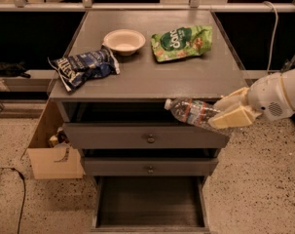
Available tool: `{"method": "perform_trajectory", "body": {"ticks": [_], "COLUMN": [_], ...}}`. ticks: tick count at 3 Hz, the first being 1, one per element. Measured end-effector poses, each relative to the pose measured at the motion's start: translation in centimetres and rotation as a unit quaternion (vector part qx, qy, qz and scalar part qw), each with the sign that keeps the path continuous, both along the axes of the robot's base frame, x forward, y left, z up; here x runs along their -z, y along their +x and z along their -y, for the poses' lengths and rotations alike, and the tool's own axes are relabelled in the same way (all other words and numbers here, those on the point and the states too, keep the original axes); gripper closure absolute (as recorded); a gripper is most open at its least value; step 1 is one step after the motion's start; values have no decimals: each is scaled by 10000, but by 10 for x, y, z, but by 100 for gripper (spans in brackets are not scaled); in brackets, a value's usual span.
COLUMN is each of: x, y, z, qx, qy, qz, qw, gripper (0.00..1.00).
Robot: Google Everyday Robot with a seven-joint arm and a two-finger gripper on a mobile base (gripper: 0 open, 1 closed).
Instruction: Place water bottle into bottom drawer
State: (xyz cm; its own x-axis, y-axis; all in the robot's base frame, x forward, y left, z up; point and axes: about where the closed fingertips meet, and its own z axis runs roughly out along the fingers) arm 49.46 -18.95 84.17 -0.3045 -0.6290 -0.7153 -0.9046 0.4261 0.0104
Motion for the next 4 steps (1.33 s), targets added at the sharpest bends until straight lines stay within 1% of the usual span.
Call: {"method": "perform_trajectory", "body": {"ticks": [1,2,3,4], "x": [33,33,59,92], "y": [-24,-24,-26,-29], "z": [-32,-32,-56,-80], "qx": [14,14,59,249], "qy": [742,742,1021,1289], "qz": [-228,-228,-482,-705], "qw": [9970,9970,9936,9888], "gripper": [100,100,100,100]}}
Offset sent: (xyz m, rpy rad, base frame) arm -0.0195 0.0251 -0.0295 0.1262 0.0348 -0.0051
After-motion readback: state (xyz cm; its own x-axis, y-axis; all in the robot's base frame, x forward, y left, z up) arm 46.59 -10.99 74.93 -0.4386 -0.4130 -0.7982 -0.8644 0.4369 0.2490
